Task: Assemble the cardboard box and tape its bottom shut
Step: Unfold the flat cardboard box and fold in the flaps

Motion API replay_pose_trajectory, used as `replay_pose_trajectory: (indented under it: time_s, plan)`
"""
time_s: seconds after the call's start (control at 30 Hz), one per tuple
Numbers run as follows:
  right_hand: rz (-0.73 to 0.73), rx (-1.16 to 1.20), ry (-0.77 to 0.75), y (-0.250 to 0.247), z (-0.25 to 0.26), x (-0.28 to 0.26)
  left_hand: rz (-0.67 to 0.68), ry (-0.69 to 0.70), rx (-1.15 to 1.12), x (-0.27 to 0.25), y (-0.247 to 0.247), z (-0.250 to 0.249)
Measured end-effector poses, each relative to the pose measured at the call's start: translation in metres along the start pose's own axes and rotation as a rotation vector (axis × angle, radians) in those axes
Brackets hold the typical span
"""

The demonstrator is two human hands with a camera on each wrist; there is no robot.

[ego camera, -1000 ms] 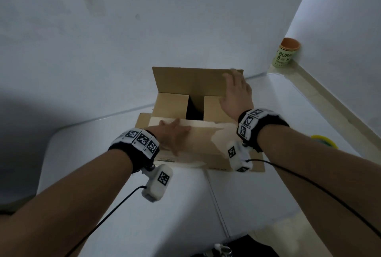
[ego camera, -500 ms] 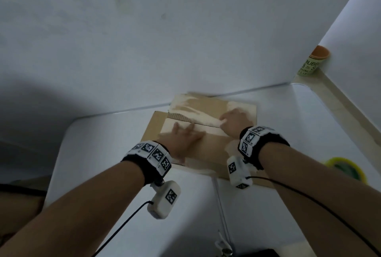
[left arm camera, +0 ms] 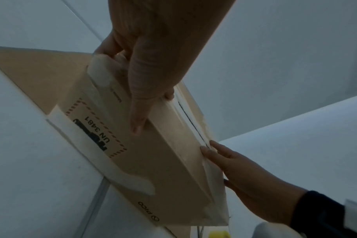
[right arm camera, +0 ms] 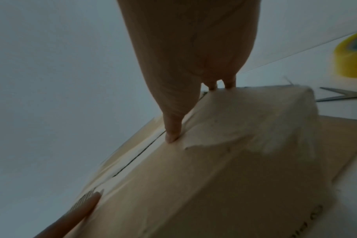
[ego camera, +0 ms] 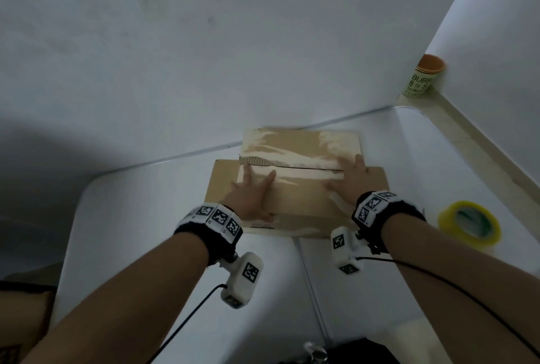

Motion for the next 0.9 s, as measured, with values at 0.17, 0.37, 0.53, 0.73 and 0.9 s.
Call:
replay_pose_trajectory:
  time_s: [0.17, 0.37, 0.53, 0.73, 0.9]
  plan:
    - [0.038, -0.009, -0.037, 0.007, -0.018, 0.002, 0.04, -0.064, 0.097, 0.005, 0.002, -0.019]
    - [0.033, -0.029, -0.06, 0.007, -0.019, 0.003, 0.14, 0.233, 0.197, 0.02, -0.002, -0.116]
    - [0.046, -0.003, -0.207, 0.012, -0.034, 0.012, 0.19, 0.208, 0.222, 0.059, 0.013, -0.159]
    - [-0.045, 0.387, -0.156, 0.008, -0.1, 0.015, 0.256, 0.16, 0.373, 0.08, 0.02, -0.199]
    - [-0.056, 0.232, 0.507, 0.052, -0.221, 0.012, 0.236, 0.089, 0.537, 0.087, 0.022, -0.225]
Point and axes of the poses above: each hand's wrist, its own x-axis towards the middle knuckle, its own y-axis out of the palm, z = x × y, the point moved 5 cm from there along x, towards the middle knuckle, and after that the axes turned 15 degrees about -x, right-handed, at the moved point
